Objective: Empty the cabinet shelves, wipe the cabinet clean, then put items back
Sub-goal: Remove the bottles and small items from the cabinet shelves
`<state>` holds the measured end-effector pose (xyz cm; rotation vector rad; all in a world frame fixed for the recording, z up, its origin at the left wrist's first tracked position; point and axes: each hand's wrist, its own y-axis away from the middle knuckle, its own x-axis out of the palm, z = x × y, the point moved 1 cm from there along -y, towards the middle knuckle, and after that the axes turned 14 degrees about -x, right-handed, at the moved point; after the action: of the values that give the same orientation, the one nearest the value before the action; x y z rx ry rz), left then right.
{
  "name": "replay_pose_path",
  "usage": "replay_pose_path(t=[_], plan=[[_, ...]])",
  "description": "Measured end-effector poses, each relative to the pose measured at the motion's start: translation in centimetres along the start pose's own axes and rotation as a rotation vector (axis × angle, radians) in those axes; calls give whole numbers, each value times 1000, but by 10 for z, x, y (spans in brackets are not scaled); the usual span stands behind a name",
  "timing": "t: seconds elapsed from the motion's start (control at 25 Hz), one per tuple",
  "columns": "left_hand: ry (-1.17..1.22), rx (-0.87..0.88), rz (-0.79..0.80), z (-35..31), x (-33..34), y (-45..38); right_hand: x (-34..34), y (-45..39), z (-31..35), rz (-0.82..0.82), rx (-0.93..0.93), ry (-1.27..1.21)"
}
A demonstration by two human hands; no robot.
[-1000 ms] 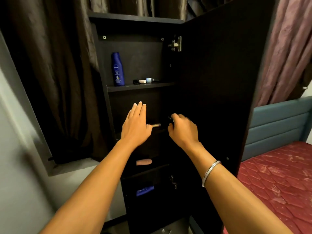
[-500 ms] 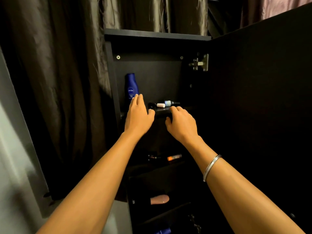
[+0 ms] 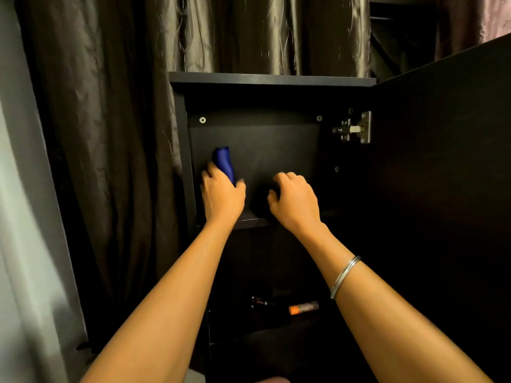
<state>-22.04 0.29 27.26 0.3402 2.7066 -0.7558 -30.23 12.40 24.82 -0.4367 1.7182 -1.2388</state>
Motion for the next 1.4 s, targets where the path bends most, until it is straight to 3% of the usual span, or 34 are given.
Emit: replay_pose_path(t=[0.2, 0.36, 0.6, 0.76, 1.2, 1.4], plan=[[-40, -48, -9, 2, -1, -5, -1, -16, -31, 64, 131, -164], [-44, -113, 90, 4, 8, -13, -1, -19, -38, 176, 185, -244], [-6, -175, 119, 9, 9, -8, 1, -22, -15, 389, -22, 78], [39, -225, 161, 12, 9, -10, 3, -28, -1, 505, 3, 140], [126, -194, 178, 14, 10, -4, -5, -29, -3, 409, 225, -85], [166, -187, 198, 13, 12, -11, 5, -32, -8, 277, 336, -299]])
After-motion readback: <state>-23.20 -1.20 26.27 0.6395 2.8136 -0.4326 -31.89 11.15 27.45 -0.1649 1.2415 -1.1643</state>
